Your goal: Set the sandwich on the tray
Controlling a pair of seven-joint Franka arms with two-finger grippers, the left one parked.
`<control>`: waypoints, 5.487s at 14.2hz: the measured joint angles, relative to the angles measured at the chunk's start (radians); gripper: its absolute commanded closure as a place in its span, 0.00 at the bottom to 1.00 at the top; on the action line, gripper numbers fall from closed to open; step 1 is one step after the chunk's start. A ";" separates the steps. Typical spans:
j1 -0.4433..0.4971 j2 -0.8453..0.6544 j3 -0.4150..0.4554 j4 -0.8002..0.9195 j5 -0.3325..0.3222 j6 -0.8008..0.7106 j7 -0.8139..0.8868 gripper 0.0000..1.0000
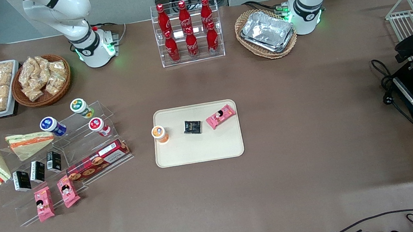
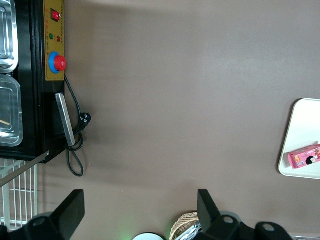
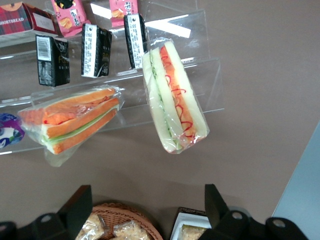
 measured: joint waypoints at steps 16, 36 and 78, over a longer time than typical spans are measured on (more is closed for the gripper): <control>-0.011 0.005 -0.001 -0.095 0.001 0.095 -0.128 0.00; -0.025 0.108 0.003 -0.173 0.080 0.397 -0.213 0.65; 0.860 0.142 0.028 0.228 0.223 -0.085 2.020 1.00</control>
